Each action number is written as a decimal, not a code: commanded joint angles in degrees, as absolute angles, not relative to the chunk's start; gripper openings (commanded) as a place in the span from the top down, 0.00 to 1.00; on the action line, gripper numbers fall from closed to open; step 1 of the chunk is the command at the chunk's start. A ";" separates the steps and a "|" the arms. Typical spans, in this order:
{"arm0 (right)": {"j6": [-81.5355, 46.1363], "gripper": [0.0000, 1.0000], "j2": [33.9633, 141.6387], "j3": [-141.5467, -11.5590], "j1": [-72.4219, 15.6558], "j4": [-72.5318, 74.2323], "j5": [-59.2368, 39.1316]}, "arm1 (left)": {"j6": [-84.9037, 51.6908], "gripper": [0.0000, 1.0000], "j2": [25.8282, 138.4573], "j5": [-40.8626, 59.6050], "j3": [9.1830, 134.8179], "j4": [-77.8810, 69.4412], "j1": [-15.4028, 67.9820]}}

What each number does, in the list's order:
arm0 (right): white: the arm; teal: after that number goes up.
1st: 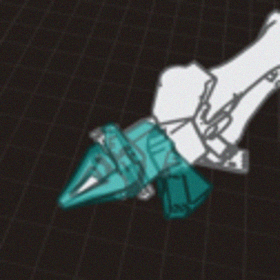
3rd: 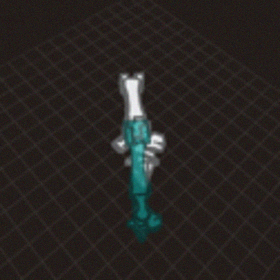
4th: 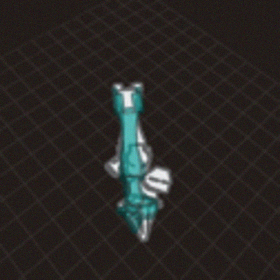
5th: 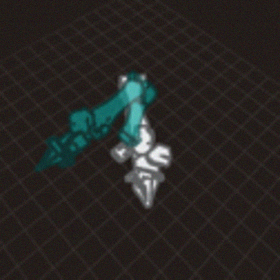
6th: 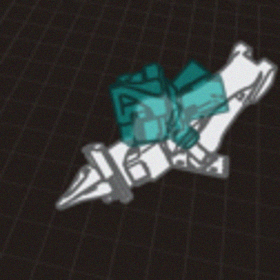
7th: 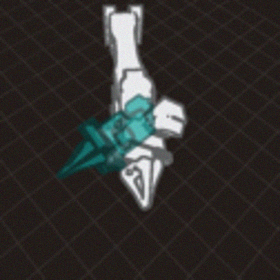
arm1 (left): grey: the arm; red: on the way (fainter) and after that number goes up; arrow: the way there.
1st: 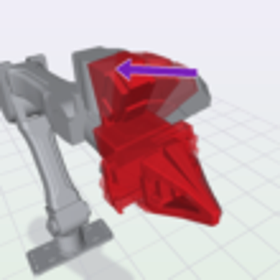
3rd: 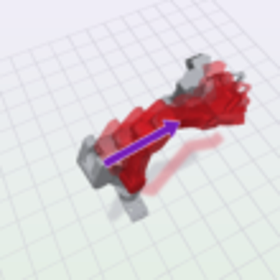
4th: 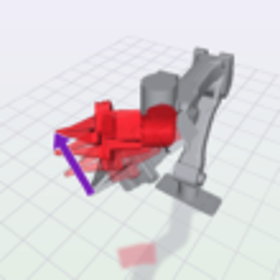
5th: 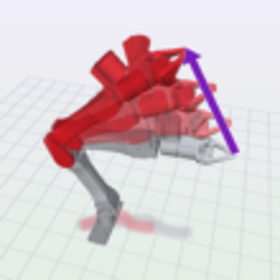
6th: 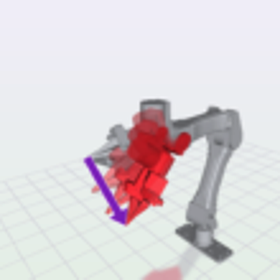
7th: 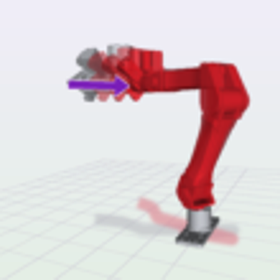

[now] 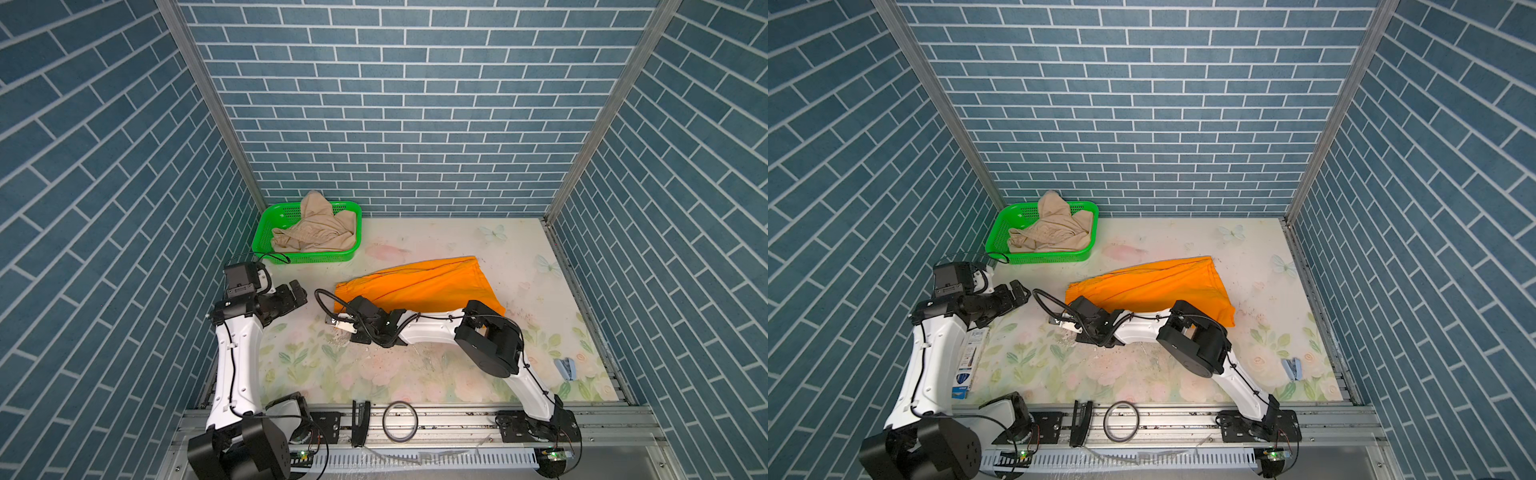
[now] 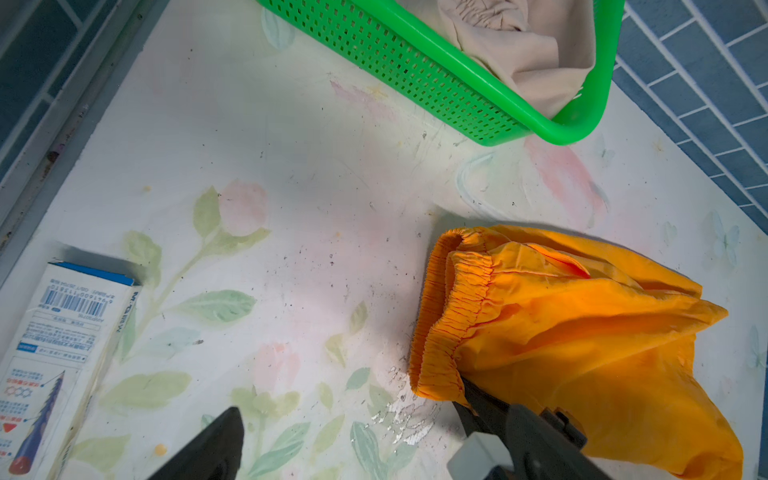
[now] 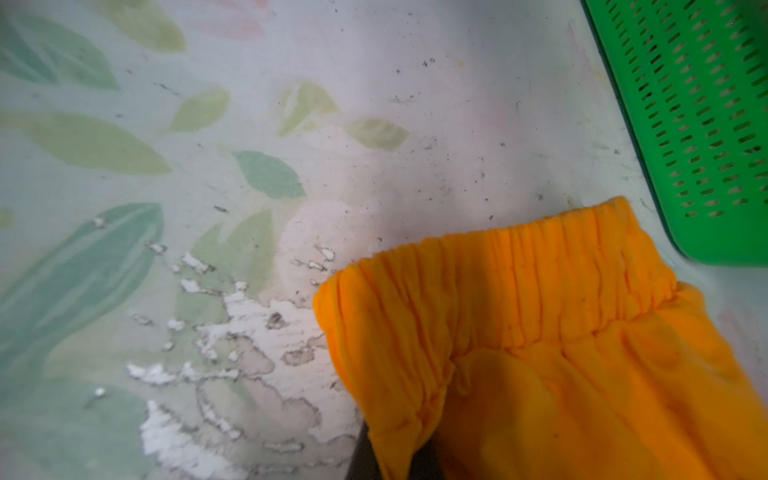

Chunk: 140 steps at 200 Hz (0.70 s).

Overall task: Fold and stack the shorts
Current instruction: 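Grasp the waistband end of the shorts with the right gripper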

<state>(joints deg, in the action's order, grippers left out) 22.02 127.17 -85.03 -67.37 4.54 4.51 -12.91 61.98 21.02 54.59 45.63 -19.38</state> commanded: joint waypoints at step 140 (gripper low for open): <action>5.45 1.00 117.16 -66.56 -62.78 33.06 -9.50 | -37.06 0.00 70.63 44.64 35.98 12.03 -12.22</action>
